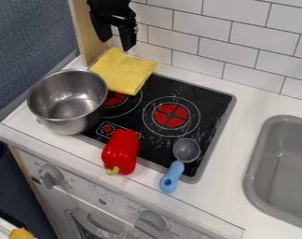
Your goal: Move the silver pot to the top side of the right burner
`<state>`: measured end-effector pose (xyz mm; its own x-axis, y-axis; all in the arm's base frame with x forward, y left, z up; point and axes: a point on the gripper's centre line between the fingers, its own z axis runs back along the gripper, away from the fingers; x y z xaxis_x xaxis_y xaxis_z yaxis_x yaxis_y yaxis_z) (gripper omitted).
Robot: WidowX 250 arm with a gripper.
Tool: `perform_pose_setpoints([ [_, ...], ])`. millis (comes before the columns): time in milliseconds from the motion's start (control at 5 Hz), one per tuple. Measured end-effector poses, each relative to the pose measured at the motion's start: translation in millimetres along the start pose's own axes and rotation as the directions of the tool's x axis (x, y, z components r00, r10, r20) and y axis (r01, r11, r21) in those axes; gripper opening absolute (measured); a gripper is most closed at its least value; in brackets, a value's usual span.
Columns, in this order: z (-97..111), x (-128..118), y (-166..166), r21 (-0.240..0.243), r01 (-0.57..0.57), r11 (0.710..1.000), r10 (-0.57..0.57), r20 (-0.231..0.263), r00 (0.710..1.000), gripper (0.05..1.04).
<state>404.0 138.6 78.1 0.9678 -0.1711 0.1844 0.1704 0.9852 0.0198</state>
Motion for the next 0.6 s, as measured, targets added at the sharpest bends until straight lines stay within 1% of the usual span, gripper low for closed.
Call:
perform_pose_setpoints([
  [200,-16,-7,-3,-0.026,-0.008,1.000,0.007,-0.038,0.999,0.999],
  [400,-7,-14,-12,-0.052,-0.015,0.999,0.013,-0.043,0.999,0.999],
  [600,21,-21,-19,-0.057,-0.008,0.998,0.007,-0.012,1.000,0.999],
])
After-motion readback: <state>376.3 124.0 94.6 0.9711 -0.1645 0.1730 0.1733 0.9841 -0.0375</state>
